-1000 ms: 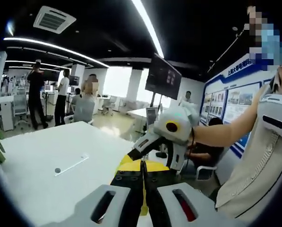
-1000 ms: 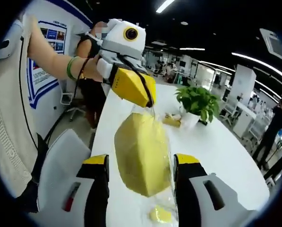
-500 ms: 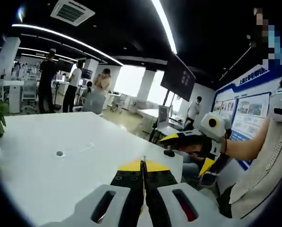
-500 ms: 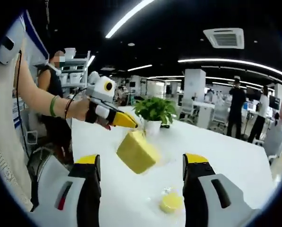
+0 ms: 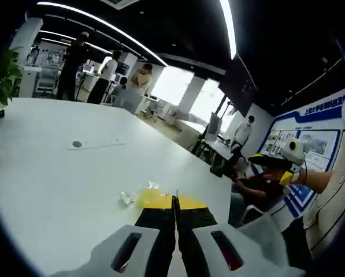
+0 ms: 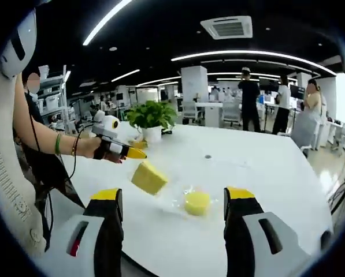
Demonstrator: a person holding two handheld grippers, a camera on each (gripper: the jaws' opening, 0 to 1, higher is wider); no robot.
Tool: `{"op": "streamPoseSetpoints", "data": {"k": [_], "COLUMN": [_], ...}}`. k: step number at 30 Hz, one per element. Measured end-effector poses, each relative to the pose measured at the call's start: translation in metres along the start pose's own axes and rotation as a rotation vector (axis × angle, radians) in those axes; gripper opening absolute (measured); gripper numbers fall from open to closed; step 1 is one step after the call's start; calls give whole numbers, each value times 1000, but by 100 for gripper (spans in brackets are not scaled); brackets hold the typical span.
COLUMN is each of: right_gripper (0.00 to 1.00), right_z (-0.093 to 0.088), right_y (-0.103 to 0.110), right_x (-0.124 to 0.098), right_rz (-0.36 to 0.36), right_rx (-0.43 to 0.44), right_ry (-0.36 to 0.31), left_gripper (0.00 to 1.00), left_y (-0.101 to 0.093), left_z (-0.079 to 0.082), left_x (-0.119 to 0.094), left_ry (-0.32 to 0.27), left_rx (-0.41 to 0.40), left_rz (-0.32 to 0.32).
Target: Compare the silicone blocks by pressing each to a similar depth, holding the contact briefly, and releasing to observe deformation and rebound differences across the visible hardness samples.
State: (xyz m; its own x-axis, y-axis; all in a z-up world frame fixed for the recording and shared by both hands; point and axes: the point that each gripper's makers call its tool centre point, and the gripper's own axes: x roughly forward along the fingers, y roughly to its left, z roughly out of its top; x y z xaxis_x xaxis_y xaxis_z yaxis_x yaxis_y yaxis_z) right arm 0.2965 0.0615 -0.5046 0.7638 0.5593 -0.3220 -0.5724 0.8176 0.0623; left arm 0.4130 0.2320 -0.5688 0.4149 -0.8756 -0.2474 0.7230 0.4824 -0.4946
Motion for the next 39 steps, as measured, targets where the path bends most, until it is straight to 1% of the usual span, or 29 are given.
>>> {"op": "streamPoseSetpoints", "data": {"k": [2,3,4,7,8,9,10,11,13,17,21,23,24,27,29,30,32,35,39], "right_gripper": [66,66,65,65,65,64,64,64,64,63,61,62,61,61,61,61,61,60,60], "right_z": [-1,-1,-2,-7,-7,-8,-9,-11,-13,-17,-22,-26,-28,-34,-36,-38,-40,-43,-43], "right_y": [-3,-6,-8,-15,-15,-19,-23,-25,-28,-30,-34,-33,-33,-33,-33,-34,-35,-36,-37], "right_x": [-2,-3,-3,-4,-3,-3,-2,-1,3,10,17,20,20,21,20,20,20,21,23], "right_rz": [-18,-32,-42,-66,-68,-81,-103,-113,-126,-138,-141,-136,-139,-146,-149,-152,-157,-157,-155], "right_rx": [10,16,17,15,18,24,29,38,55,49,70,88,85,88,96,103,104,106,110], "right_ry": [4,5,10,31,34,37,36,38,48,75,95,107,113,137,137,144,148,159,155], "left_gripper": [0,0,0,0,0,0,0,0,0,0,0,0,0,0,0,0,0,0,0], "left_y": [7,12,18,36,39,48,54,64,80,107,134,146,153,167,178,181,186,189,195], "left_z": [-7,-8,-10,-12,-12,-11,-4,-4,-1,3,3,1,-1,-6,-20,-27,-39,-45,-52], "left_x": [3,4,4,5,5,4,4,2,0,-5,-8,-8,-9,-9,-7,-6,-2,1,1], "left_ry": [19,15,18,2,-3,-23,-68,-80,-107,-119,-119,-115,-111,-102,-45,-12,23,34,50], "left_rx": [-23,-20,-35,-91,-110,-137,-155,-195,-227,-214,-217,-220,-218,-222,-199,-186,-171,-171,-176], "left_rz": [-13,-5,-6,10,13,31,21,39,49,85,124,131,147,167,202,211,224,229,246]}}
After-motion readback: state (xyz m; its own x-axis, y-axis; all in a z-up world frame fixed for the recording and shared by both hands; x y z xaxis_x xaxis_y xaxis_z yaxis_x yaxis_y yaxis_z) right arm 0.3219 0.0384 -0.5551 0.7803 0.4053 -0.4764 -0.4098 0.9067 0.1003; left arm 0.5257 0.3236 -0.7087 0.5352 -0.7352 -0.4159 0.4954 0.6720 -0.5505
